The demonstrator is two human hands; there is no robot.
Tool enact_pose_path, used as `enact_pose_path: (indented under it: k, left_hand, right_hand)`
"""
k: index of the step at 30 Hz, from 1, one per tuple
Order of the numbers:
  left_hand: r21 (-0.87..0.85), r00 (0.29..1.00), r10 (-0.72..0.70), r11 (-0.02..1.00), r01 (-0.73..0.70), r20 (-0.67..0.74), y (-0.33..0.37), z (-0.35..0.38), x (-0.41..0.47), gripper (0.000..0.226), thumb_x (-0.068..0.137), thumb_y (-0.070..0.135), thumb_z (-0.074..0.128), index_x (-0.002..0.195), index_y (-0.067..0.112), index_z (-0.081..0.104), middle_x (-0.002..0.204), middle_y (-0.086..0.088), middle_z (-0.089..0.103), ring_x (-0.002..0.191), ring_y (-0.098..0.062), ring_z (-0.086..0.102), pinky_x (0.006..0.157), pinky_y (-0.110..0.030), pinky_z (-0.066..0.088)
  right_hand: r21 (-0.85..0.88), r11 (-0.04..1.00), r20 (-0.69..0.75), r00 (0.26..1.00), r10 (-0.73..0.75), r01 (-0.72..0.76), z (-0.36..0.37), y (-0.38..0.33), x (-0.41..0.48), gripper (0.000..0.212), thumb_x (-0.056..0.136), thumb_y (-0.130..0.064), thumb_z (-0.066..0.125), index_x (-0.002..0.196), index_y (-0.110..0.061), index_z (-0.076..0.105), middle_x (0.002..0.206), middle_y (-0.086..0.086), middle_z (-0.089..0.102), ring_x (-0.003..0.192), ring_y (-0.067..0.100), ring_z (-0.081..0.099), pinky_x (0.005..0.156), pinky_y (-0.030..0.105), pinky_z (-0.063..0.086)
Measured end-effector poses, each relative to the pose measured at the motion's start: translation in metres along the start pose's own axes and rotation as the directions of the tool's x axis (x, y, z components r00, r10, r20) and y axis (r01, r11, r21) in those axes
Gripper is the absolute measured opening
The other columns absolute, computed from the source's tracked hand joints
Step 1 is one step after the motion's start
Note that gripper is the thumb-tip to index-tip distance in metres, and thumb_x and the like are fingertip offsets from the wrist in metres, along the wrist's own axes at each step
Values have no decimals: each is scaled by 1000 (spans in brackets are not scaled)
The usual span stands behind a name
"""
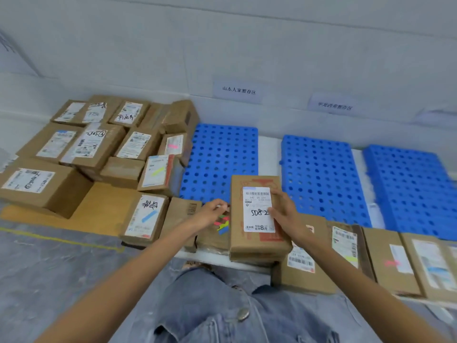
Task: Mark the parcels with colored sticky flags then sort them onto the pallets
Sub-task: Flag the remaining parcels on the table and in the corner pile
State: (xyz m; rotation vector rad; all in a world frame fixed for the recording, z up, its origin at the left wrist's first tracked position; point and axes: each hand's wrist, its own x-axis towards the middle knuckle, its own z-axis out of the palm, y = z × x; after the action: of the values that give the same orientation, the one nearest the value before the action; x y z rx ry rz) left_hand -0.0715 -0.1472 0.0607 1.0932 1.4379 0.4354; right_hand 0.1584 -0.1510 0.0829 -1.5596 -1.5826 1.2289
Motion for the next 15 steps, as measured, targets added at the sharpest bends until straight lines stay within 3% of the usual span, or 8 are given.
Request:
enact_pose_path:
  k: [3, 5, 8, 9, 12, 13, 15]
  left_hand:
    - [343, 971, 140, 937, -67, -193, -29, -9, 25, 19, 95, 19, 55, 109, 8, 60, 116, -11, 62, 108, -25, 58, 89, -31, 45]
    - [584, 943, 208, 811, -19, -259, -42, -13, 40, 43, 89, 34, 62, 123, 10, 53, 120, -9, 56, 113, -25, 52, 92, -32, 42]
    - [798, 947, 190, 595, 99, -259, -52, -6, 57, 69, 82, 45, 66, 137, 15, 37, 132, -5, 43, 123, -23, 40, 98, -30, 37]
    - [817, 949, 173, 563, 125, -265, -54, -2, 60, 72, 81, 43, 67, 139, 15, 33, 134, -5, 40, 125, -23, 37, 99, -29, 36]
    - [843, 940, 197, 520, 140, -277, -58, 5, 69, 69, 82, 31, 68, 138, 14, 31, 135, -7, 37, 126, -23, 35, 97, -29, 36]
    - [850, 937, 215, 509, 135, -277, -58, 4, 72, 65, 84, 27, 66, 138, 13, 33, 134, -7, 39, 125, -24, 37, 96, -29, 37]
    - [851, 932, 241, 512, 116, -272, -57, -1, 76, 56, 86, 24, 64, 135, 12, 38, 131, -8, 43, 120, -24, 42, 93, -31, 39]
  right_hand:
    - [7, 1000, -30, 1000, 5, -5, 3, 11, -8, 45, 93, -4, 52, 130, -26, 39, 131, -9, 35, 105, -11, 43, 84, 3, 41]
    - [2, 1000, -29, 999, 30, -30, 6, 15, -9, 47, 94, -8, 52, 133, -31, 37, 129, -9, 34, 116, 1, 42, 90, 8, 40]
    - [-44, 998, -37, 998, 47, -48, 7, 21, -6, 49, 94, -13, 51, 132, -39, 34, 132, -13, 34, 129, 12, 34, 107, 32, 36]
    - [-56, 997, -38, 998, 56, -58, 6, 21, -5, 50, 94, -11, 51, 132, -38, 35, 135, -12, 35, 128, 10, 33, 106, 30, 37]
    - [-83, 993, -46, 996, 79, -82, 4, 20, -2, 51, 94, -7, 49, 136, -31, 35, 140, -7, 35, 119, 3, 36, 84, 1, 37]
    - [-86, 993, -47, 996, 77, -80, 4, 20, -2, 51, 94, -6, 49, 136, -30, 35, 141, -7, 35, 119, 2, 35, 81, -2, 35]
    - [-90, 994, -47, 997, 61, -65, 4, 22, -1, 53, 93, -5, 50, 136, -31, 35, 143, -11, 34, 127, 4, 32, 90, 1, 31]
